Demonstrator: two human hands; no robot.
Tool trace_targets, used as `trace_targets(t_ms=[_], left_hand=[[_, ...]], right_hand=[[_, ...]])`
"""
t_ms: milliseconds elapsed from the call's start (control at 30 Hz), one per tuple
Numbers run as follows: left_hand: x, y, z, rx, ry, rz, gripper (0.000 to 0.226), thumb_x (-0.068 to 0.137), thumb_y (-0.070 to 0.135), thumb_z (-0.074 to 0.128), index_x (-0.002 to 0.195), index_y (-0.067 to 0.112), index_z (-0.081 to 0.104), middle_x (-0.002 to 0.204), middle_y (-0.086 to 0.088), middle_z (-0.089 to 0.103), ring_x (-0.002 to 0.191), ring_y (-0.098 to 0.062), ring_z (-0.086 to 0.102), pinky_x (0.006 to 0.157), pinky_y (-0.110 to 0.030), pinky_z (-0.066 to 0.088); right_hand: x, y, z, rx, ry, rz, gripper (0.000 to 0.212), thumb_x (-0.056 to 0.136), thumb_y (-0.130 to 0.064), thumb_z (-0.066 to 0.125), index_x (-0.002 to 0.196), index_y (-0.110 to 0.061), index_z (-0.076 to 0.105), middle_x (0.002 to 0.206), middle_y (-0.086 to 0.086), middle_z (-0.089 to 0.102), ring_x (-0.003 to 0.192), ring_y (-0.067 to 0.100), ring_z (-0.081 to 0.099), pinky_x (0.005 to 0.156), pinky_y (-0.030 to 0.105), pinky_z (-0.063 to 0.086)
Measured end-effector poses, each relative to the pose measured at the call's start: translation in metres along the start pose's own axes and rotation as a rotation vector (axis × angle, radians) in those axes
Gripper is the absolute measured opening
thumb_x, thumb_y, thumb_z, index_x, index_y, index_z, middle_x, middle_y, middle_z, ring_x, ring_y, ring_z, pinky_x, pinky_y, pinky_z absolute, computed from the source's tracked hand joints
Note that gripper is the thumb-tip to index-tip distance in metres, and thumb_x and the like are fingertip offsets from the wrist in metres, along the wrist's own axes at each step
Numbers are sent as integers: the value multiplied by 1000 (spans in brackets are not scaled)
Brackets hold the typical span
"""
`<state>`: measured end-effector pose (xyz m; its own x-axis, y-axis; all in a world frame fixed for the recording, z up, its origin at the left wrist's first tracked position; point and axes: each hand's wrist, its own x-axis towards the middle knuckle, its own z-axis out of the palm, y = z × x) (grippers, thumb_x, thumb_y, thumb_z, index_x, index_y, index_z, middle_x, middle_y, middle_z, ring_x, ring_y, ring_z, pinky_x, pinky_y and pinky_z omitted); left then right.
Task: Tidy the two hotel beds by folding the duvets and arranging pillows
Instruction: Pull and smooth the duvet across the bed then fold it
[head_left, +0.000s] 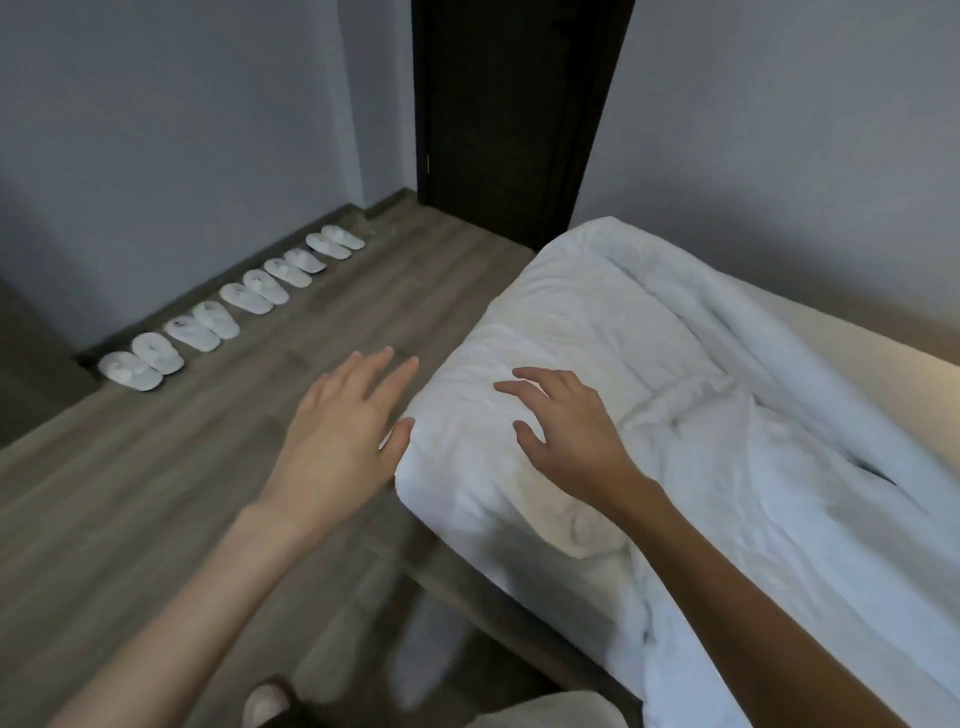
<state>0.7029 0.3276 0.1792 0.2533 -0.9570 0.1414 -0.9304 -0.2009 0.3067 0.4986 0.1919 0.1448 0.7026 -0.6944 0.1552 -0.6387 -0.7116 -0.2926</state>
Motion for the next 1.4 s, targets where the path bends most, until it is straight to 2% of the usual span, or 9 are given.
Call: trace_targets(t_ms=[100,167,300,367,567,767,967,1100,1400], left_hand=[[25,-62,-20,18,-29,82,57,94,42,39,149,27,33,156,-1,30,145,-27,23,116,-46,24],[41,-102,-34,47,-53,144,58,96,40,44,151,29,29,157,1,26,146,-24,20,118,-44,21],[85,-156,-59,73,-55,311,56,93,32,56,146,23,39,150,-7,40,139,-32,36,109,-50,33],[109,-168,-66,69,-87,365,57,94,34,54,147,25,37,152,-5,38,141,-30,34,111,-48,30],[187,-190,-51,13,-198,577,59,99,38,41,153,30,19,160,1,18,147,-22,14,118,-39,14],[273,-204,-14,-46,-301,747,59,98,34,45,152,26,24,159,-2,21,146,-24,16,118,-41,16],[348,-219,17,-98,-386,870,55,98,36,44,150,24,32,156,-5,28,145,-24,21,117,-39,19],[390,-207,42,-30,-500,971,56,100,38,40,152,29,21,160,2,18,147,-18,15,118,-35,15],[453,-175,121,-43,-696,1293,57,101,36,41,152,30,18,159,2,21,145,-16,21,117,-40,22]], right_hand=[[34,-42,23,-17,52,80,42,93,-24,57,135,-29,52,145,-4,47,131,20,41,105,40,36],[50,-69,35,-17,85,140,43,91,-21,61,133,-26,54,141,-1,51,128,24,45,99,43,42],[83,-108,44,-32,120,281,44,91,-20,60,134,-27,53,143,-1,48,129,25,43,96,41,40],[98,-119,46,-51,114,352,44,92,-21,57,136,-28,51,145,-3,44,131,23,39,99,40,36],[129,-125,69,-63,170,573,45,91,-20,60,135,-27,52,144,-1,45,130,26,40,99,43,39],[170,-96,109,-44,198,812,47,89,-19,62,135,-26,52,144,0,46,127,28,43,92,46,45],[226,-78,129,-29,252,981,46,88,-17,63,133,-23,54,143,6,46,125,33,43,97,53,42],[242,-77,135,-57,282,1111,46,88,-17,63,133,-23,54,143,8,46,125,35,45,93,54,45],[260,-98,183,-93,442,1632,53,91,-22,60,142,-25,44,149,8,37,126,34,42,89,51,49]])
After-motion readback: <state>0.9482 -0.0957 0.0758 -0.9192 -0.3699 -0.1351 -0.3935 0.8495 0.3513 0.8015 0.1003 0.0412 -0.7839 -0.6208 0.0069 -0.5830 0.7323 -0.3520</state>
